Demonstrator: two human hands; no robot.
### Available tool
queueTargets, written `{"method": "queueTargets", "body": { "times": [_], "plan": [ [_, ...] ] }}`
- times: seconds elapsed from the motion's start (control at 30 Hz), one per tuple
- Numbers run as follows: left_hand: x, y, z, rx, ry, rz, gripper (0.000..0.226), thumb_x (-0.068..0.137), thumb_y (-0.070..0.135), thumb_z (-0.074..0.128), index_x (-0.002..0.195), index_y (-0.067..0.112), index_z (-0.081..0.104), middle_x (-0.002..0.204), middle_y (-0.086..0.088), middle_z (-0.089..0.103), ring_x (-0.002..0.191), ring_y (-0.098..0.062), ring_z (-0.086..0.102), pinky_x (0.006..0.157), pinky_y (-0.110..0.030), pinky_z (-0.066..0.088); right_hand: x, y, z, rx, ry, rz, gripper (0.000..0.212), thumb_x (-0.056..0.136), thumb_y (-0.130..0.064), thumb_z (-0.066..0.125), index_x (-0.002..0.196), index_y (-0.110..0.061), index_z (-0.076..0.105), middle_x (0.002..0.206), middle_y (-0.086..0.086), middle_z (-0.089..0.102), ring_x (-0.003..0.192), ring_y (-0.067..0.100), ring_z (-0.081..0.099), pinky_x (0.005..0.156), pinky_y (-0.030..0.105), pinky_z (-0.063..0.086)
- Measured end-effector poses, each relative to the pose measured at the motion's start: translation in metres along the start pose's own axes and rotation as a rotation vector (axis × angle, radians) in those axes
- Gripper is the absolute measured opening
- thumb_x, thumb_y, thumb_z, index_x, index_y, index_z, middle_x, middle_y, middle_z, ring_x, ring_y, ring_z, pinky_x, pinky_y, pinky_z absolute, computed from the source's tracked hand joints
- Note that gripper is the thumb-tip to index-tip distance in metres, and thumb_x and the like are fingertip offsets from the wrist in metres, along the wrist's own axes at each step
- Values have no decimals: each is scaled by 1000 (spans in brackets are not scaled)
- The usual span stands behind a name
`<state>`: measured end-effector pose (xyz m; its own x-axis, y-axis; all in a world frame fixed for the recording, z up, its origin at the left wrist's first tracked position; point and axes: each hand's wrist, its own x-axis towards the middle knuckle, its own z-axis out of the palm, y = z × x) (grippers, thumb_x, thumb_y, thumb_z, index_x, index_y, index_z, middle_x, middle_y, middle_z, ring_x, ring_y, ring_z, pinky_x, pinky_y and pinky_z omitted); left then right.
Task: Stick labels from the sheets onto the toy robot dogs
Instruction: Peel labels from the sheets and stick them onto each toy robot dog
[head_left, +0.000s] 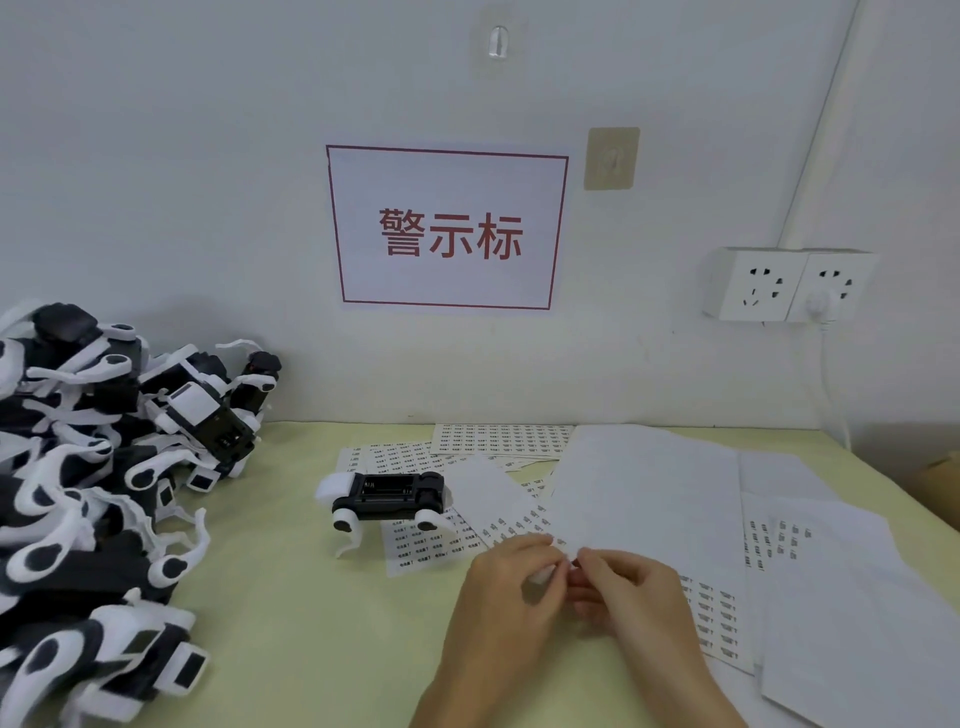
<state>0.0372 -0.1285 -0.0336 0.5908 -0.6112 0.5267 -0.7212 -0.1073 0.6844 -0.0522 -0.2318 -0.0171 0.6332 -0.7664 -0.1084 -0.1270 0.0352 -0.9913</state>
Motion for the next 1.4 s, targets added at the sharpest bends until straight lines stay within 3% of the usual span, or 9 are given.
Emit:
{"method": "queueTargets", "body": {
  "times": [0.07, 0.23, 0.33, 0.47, 0.6, 0.73, 1.1, 1.23, 1.4],
  "plan": [
    [-3, 1, 2, 46, -4, 25, 17, 88, 27, 64, 94, 22, 79, 108, 11, 71, 102, 2, 62, 93, -17, 46, -2, -1, -3, 14, 22, -22, 19, 93, -11, 65, 78, -8, 77, 70, 8, 75, 67, 21, 73, 55, 24, 54],
    [-6, 6, 2, 117, -36, 59, 21, 90, 30, 63, 100, 22, 79, 110, 12, 68, 104, 0, 57, 92, -14, 43, -7, -2, -5, 28, 33, -41, 16, 91, -5, 64, 79, -7, 75, 67, 6, 74, 61, 16, 72, 51, 12, 48],
    [-3, 11, 0, 43, -42, -13, 13, 90, 26, 64, 92, 23, 77, 100, 17, 69, 98, 1, 60, 88, -18, 46, -9, -2, -4, 28, 9, -54, 19, 92, -2, 62, 78, -5, 74, 67, 7, 74, 60, 16, 72, 51, 13, 49],
    [-3, 14, 1, -153, 104, -212, 14, 85, 12, 74, 88, 26, 74, 87, 18, 70, 88, -3, 65, 80, -26, 54, -12, -3, -1, 21, -42, -77, 18, 94, -3, 60, 83, -6, 74, 71, 5, 75, 68, 14, 73, 53, 16, 52],
    [-19, 8, -1, -170, 140, -158, 24, 81, 13, 77, 93, 33, 70, 101, 22, 66, 99, -4, 63, 82, -21, 52, -16, -4, 3, 16, -87, -103, 18, 93, -3, 61, 81, -8, 74, 71, 5, 75, 70, 13, 73, 56, 15, 52],
    [-17, 7, -2, -105, 126, -153, 23, 83, 15, 76, 97, 32, 70, 102, 21, 63, 105, -1, 58, 85, -10, 42, -17, -3, 4, -22, -78, -158, 20, 93, -2, 61, 77, -8, 71, 69, 2, 74, 68, 8, 71, 58, 12, 49],
    [-15, 7, 0, -106, 118, -161, 17, 84, 18, 77, 97, 27, 71, 98, 18, 65, 98, 1, 60, 81, -7, 41, -18, -4, 3, -4, -82, -173, 18, 91, -1, 63, 77, -9, 69, 65, -4, 72, 59, 1, 65, 56, 10, 46],
    [-15, 8, 1, -94, 107, -166, 13, 85, 20, 75, 97, 25, 72, 97, 18, 65, 97, 1, 60, 80, -8, 41, -18, -4, 3, -50, -71, -195, 14, 88, -5, 69, 75, -9, 72, 69, -1, 73, 64, 5, 68, 58, 8, 45],
    [-16, 9, 0, -94, 102, -181, 13, 84, 20, 76, 96, 23, 73, 96, 16, 66, 95, 1, 60, 79, -7, 41, -20, -4, 1, -85, -83, -202, 23, 91, -5, 65, 69, -9, 72, 67, 1, 74, 65, 5, 69, 60, 8, 44]
  ]
}}
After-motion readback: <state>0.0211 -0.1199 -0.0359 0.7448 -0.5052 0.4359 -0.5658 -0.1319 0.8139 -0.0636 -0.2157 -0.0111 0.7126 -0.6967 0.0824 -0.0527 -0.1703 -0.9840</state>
